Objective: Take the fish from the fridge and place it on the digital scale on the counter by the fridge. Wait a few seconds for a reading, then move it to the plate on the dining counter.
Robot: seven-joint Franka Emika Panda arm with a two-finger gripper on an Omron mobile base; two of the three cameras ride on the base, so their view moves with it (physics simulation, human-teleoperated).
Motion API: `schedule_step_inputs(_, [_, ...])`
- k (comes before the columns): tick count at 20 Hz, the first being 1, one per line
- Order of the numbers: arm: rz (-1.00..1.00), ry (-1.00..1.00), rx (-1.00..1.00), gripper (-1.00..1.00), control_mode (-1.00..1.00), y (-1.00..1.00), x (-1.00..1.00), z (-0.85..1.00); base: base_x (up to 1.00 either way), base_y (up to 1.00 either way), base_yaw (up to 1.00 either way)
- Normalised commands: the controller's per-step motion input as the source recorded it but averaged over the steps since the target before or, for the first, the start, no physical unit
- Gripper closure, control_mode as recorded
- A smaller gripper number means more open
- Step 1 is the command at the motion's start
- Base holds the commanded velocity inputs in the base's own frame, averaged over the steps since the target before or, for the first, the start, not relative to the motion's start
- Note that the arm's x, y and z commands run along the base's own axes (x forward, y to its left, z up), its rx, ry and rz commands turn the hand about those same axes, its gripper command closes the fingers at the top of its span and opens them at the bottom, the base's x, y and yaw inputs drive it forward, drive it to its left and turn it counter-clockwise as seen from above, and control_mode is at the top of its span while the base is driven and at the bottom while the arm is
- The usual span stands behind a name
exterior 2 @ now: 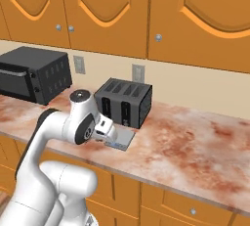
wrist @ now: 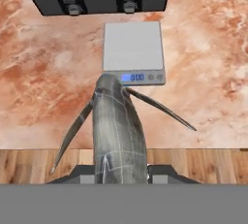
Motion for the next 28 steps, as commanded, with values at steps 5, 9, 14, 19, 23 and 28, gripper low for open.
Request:
schedule_step_inputs(5, [0.00, -0.06, -0.03, 1.00, -1.00, -0.22, 0.46, -0.36, 0.00, 0.00, 0.00])
schedule_step_inputs(9, [0.00, -0.01, 0.00, 1.00, -1.00, -0.15, 0.67, -0.16, 0.00, 0.00, 0.00])
schedule_step_inputs(14, [0.00, 0.02, 0.00, 1.00, -1.00, -0.04, 0.83, -0.16, 0.00, 0.00, 0.00])
schedule_step_inputs(19, [0.00, 0.05, 0.00, 1.00, -1.00, 0.00, 0.52, -0.21, 0.00, 0.00, 0.00])
schedule_step_inputs(23, [0.00, 0.00, 0.00, 1.00, -1.00, -0.02, 0.32, -0.36, 0.00, 0.00, 0.00])
schedule_step_inputs(28, [0.00, 0.00, 0.00, 1.00, -1.00, -0.08, 0.18, -0.31, 0.00, 0.00, 0.00])
